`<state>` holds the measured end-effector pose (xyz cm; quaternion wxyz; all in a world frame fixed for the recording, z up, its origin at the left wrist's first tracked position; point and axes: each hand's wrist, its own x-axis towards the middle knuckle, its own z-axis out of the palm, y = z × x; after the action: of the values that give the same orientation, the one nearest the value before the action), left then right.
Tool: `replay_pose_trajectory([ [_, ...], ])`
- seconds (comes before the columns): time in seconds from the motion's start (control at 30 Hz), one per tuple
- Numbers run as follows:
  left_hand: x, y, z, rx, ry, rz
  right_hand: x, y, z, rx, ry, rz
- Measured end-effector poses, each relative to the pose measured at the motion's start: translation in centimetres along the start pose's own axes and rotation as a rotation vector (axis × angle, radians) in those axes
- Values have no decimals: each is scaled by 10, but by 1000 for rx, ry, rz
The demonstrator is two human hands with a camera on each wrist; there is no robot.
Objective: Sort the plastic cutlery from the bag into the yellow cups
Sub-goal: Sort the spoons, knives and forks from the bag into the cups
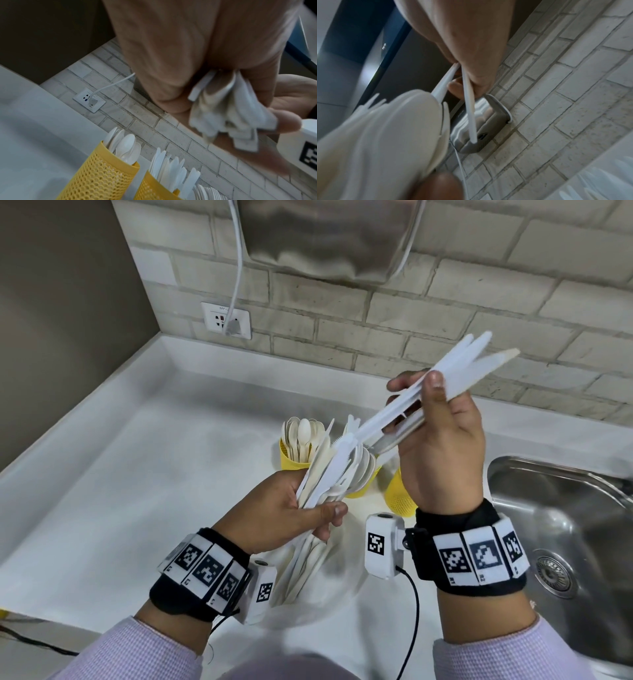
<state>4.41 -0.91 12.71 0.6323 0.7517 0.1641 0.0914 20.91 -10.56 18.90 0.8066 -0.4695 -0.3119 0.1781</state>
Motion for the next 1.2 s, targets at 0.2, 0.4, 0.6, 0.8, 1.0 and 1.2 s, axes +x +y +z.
replay_pose_trajectory([
  [0.2, 2, -6, -1, -8, 60, -22, -2, -13, 2, 242, 142, -85],
  [0.4, 4, -2, 2, 110, 168, 23, -13, -14, 10, 42, 113, -147],
  [0.6, 8, -4, 2, 168, 334, 126, -25, 6, 12, -277, -91, -1],
  [0.8, 14, -12, 0, 293, 459, 210, -36, 13, 19, -481, -139, 3],
  [1.0, 18, -18, 0, 461, 522, 242, -38, 14, 21, -412, -83, -18],
  [1.2, 14, -19, -2, 552, 558, 225, -38, 12, 24, -329, -34, -6],
])
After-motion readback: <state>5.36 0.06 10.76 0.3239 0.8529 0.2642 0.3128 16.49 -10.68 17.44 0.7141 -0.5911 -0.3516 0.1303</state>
